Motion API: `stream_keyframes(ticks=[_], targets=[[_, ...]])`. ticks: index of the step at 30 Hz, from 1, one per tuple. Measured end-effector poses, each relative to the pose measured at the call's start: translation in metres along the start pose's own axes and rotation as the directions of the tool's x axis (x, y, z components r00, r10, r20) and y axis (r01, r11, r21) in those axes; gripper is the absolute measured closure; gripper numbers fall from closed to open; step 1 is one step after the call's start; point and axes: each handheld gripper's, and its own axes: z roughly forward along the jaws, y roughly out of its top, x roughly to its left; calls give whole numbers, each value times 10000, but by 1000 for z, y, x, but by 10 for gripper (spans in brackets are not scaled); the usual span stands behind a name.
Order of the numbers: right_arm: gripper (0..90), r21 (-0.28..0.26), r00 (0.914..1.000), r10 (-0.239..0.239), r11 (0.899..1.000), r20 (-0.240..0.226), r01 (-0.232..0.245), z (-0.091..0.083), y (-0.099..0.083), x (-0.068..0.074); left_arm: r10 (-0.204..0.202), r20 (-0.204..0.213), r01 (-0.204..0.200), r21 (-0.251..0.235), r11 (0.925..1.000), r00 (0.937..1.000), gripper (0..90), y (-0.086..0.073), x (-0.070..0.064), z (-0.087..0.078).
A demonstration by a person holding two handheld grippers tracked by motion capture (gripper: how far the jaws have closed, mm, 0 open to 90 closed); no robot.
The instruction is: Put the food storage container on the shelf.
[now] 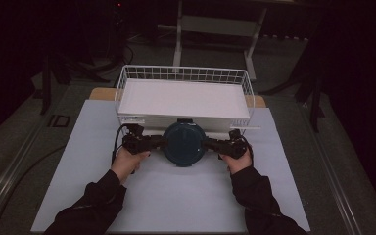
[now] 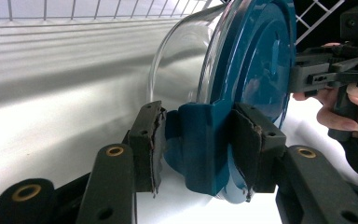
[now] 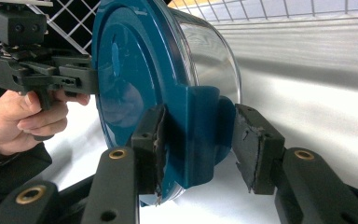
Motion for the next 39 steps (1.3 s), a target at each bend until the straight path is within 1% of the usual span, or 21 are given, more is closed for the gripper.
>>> stream_keyframes(ticks=[4, 6, 7, 9, 10, 11, 12, 16, 17, 18, 20, 22, 23, 24, 25, 26, 29, 34, 37, 38, 39], targets=[[561, -20, 9999, 140, 9999, -60, -140, 2, -3, -4, 29, 115, -29, -13, 10000, 9999, 550, -1, 4, 2], [562, -11, 10000, -27, 10000, -36, 27, 3, -3, -4, 18, 219, -19, 26, 10000, 9998, 550, -1, 6, 2], [561, 14, 10000, -76, 10000, 3, 76, 3, -2, -3, 367, -94, -367, 43, 9993, 9993, 550, 0, 10, 1], [558, -7, 9996, -263, 9997, 70, 263, 3, -2, -2, 318, 244, -319, 19, 9995, 9992, 550, 0, 11, 2], [557, -15, 9996, -269, 9996, 70, 269, 3, -3, -2, 393, -24, -393, 16, 9992, 9992, 550, 0, 11, 2], [556, -71, 9997, -243, 9997, 53, 244, 3, -3, -3, 424, 57, -424, -3, 9991, 9991, 550, 0, 11, 2], [555, -107, 9998, -196, 9998, 17, 196, 3, -4, -4, 322, 309, -322, -31, 9995, 9990, 549, 0, 10, 3], [521, -256, 10000, -42, 9997, -89, 39, 4, -6, -9, 328, 137, -326, -187, 9993, 9994, 543, 0, 12, 5], [521, -257, 9994, -255, 9993, 215, 260, 4, -5, -6, 242, 173, -238, -217, 9995, 9996, 540, 0, 15, 5], [527, -238, 9991, -313, 9992, 300, 320, 4, -5, -4, -31, 332, 40, -274, 9996, 9994, 539, -1, 15, 6], [526, -205, 9972, -502, 9985, 556, 514, 5, -3, -2, -13, 12, 13, -298, 9996, 10000, 531, -1, 19, 7], [518, -172, 9946, -664, 9975, 800, 680, 6, -2, 0, 18, -34, -19, -325, 9995, 10000, 520, -2, 19, 9], [506, -184, 9938, -676, 9974, 884, 695, 6, -2, 1, -15, 143, 22, -436, 9990, 9999, 519, -2, 16, 10], [503, -246, 9941, -659, 9974, 858, 682, 7, -3, 1, 190, -84, -194, -468, 9987, 9998, 520, -1, 17, 9], [498, -337, 9941, -640, 9972, 873, 671, 7, -2, 2, 119, -173, -127, -465, 9988, 9998, 520, 0, 15, 10], [495, -377, 9928, -688, 9966, 981, 728, 7, -2, 2, 199, -238, -210, -474, 9987, 9995, 503, 1, 16, 10], [476, -446, 9914, -572, 9970, 1181, 628, 8, -1, 3, 2, -393, -26, -610, 9981, 9992, 419, 0, 17, 12], [459, -584, 9882, -490, 9966, 1448, 580, 9, 1, 4, 294, -888, -384, -1008, 9942, 9956, 358, 1, 17, 15], [461, -559, 9846, -404, 9972, 1700, 505, 11, 3, 6, 397, -1086, -508, -1012, 9936, 9933, 352, 3, 18, 15], [460, -674, 9836, -685, 9945, 1671, 807, 12, 3, 4, 421, -1122, -535, -1004, 9935, 9928, 353, 3, 18, 15], [460, -684, 9834, -692, 9943, 1675, 817, 12, 3, 4, 433, -1153, -547, -970, 9938, 9924, 353, 4, 18, 15]])
